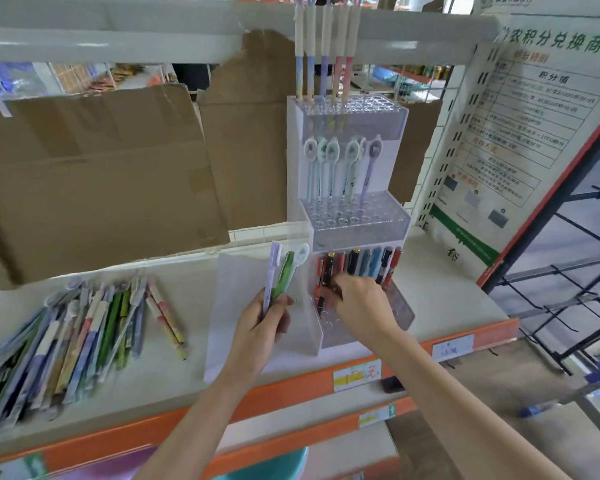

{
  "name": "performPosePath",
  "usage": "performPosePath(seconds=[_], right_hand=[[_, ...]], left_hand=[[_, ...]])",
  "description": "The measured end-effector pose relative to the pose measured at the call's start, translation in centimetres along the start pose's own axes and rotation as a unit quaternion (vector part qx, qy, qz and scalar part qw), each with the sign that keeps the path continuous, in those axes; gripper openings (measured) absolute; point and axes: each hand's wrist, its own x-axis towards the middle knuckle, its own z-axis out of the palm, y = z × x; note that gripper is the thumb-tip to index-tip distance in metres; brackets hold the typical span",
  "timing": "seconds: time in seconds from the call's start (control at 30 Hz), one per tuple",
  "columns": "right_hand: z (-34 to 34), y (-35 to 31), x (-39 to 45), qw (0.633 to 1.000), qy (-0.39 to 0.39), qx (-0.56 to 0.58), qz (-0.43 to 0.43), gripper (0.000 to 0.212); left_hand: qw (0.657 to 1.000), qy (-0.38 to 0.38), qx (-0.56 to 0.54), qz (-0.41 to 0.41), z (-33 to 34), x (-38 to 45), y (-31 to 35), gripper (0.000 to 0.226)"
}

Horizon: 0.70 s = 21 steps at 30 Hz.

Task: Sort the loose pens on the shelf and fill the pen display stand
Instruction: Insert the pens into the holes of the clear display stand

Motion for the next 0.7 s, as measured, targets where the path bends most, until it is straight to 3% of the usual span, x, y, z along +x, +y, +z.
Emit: performPosePath(seconds=[0.2,0.7], right_hand=[[-0.3,0.4,-0.2,0.998,-0.058,-0.003,0.005,0.029],[0.1,0.5,0.1,0.998,-0.060,0.001,-0.006,0.031]], left_hand=[[0.999,-0.035,-0.010,0.029,0.5,-0.3,0.6,0.019],[0.998,-0.020,-0.061,0.011,1.2,-0.7,1.6,0.026]])
